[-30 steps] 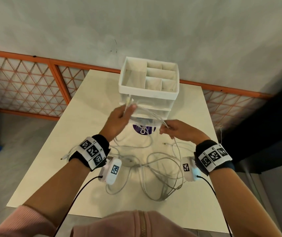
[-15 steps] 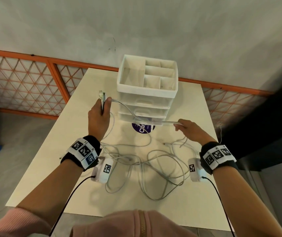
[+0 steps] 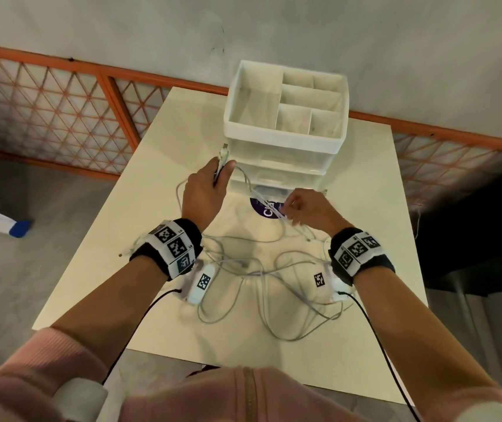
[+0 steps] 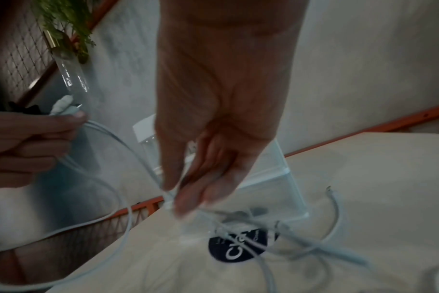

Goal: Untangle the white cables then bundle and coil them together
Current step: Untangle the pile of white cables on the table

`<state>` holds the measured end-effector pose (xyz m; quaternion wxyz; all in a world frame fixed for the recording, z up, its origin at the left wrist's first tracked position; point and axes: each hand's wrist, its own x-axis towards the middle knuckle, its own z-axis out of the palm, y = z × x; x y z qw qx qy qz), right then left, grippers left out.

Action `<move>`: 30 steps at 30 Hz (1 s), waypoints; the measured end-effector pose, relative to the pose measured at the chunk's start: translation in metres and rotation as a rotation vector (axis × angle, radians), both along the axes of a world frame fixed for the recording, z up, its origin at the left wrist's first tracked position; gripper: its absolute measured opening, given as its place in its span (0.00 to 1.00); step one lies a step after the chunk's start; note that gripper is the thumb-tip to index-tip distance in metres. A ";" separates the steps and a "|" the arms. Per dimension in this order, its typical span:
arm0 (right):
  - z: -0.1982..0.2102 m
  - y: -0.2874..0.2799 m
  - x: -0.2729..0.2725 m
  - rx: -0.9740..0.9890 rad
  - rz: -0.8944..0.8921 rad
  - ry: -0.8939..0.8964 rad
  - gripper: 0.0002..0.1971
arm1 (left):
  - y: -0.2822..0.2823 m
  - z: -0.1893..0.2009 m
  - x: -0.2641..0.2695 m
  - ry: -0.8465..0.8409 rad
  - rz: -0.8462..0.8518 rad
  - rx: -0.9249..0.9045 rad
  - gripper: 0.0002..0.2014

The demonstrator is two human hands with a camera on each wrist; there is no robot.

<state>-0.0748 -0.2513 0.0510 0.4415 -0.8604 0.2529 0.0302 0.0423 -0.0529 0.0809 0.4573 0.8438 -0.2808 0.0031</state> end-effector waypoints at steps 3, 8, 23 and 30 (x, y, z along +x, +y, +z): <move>-0.015 0.016 0.010 0.154 0.309 0.324 0.12 | -0.007 0.000 0.001 -0.007 -0.006 -0.020 0.20; -0.059 0.019 0.020 -0.376 0.359 0.386 0.23 | -0.013 0.007 0.001 0.029 -0.027 -0.041 0.22; -0.005 0.023 0.018 0.286 0.376 0.308 0.08 | 0.001 -0.014 0.006 0.210 -0.141 0.108 0.17; 0.068 0.017 -0.013 0.509 0.389 0.069 0.09 | 0.002 -0.004 -0.011 0.410 -0.263 0.037 0.19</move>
